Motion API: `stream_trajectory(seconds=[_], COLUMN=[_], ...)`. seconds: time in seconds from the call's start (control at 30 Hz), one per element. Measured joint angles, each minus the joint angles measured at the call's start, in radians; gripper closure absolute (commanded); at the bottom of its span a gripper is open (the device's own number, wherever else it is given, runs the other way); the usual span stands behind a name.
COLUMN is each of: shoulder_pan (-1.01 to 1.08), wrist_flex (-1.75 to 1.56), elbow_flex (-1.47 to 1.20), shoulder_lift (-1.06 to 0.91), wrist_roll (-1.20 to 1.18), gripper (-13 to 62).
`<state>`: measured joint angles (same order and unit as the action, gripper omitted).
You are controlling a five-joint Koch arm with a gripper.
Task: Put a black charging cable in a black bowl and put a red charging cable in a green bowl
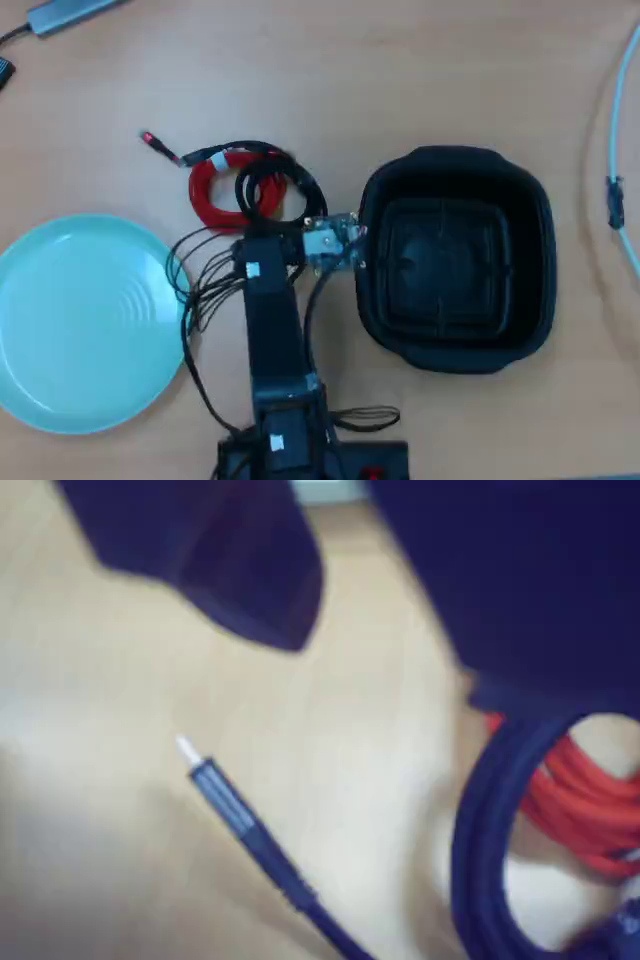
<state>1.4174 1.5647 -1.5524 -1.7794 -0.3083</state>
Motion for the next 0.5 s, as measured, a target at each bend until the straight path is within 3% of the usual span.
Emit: stream_trajectory(seconds=[0.33,0.5], shoulder_pan=[-0.031,-0.037], wrist_flex=[0.040,0.046], elbow_flex=[0.146,0.146], shoulder_lift=[0.204,0.233], wrist_roll=[-0.167,-0.201], gripper=[33.0,28.4])
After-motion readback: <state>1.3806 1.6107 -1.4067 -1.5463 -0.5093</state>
